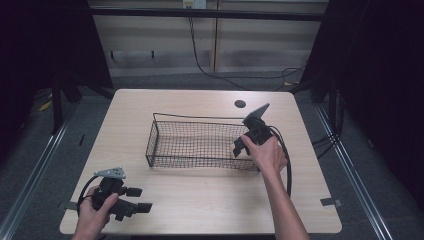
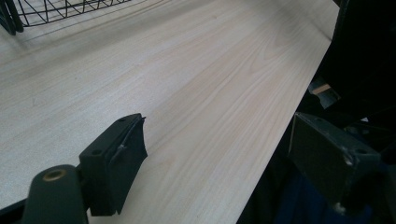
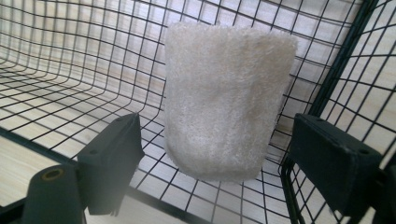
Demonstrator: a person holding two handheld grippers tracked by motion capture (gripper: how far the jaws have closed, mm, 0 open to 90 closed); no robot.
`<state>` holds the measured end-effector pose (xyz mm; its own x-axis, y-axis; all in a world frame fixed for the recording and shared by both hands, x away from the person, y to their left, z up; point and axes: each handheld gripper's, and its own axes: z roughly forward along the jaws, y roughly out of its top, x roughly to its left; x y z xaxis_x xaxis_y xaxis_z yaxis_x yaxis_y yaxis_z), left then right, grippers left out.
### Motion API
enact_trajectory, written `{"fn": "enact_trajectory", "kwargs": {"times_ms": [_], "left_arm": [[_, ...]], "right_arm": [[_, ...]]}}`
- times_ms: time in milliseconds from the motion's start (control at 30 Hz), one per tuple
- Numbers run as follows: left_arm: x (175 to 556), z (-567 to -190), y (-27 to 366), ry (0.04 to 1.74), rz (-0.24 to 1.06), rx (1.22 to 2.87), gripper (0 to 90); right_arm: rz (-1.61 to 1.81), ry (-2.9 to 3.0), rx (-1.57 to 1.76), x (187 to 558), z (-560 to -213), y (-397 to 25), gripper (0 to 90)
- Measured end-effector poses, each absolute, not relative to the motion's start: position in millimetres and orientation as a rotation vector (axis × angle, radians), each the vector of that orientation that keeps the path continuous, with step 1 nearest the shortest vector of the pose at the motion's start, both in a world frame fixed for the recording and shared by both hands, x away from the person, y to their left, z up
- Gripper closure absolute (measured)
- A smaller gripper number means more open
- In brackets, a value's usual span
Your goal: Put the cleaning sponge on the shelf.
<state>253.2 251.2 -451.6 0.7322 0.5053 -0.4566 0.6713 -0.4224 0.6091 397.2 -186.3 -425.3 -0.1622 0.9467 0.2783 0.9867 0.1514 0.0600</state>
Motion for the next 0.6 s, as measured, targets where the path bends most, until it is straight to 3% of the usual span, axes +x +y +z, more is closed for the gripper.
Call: {"fn": "enact_trajectory", "kwargs": {"times_ms": [600], "left_arm": [[253.1,-451.7,250.9,0.888,-0.255,2.111,18.3]], "right_arm": [[-0.518,-2.287,-1.8,387.0,-409.6,-188.3,20.2]]}}
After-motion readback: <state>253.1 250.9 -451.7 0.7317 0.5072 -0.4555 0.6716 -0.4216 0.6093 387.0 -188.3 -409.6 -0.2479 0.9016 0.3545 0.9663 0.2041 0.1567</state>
